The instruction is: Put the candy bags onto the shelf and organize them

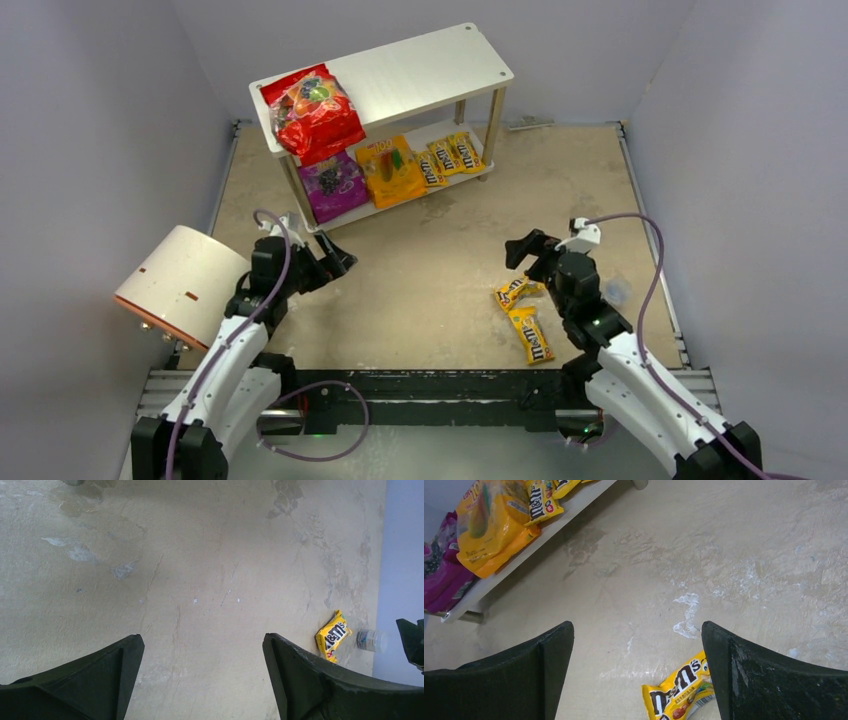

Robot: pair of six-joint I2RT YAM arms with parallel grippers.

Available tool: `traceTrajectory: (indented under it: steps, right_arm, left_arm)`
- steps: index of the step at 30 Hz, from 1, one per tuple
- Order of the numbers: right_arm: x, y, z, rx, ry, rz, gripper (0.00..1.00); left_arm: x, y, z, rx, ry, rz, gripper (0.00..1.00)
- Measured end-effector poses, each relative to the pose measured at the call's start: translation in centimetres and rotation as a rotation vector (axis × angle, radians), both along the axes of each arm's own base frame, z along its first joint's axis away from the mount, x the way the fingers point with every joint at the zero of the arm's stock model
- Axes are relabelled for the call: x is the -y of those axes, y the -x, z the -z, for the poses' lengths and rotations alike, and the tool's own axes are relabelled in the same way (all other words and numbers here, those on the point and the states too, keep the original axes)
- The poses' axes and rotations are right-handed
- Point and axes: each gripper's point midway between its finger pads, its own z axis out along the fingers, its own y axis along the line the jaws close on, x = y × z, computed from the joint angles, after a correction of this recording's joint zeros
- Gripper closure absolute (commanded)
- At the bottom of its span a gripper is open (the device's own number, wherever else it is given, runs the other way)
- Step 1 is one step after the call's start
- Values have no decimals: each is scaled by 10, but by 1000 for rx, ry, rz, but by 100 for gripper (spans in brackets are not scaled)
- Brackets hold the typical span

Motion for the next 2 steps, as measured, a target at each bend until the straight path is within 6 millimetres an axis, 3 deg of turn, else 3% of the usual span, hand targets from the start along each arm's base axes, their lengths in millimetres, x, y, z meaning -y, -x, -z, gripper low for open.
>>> traceTrajectory:
  steps: [2]
  right_arm:
    - [0,1,2,-1,3,-1,1]
  left_arm:
    - [-1,0,0,0,-3,-5,4]
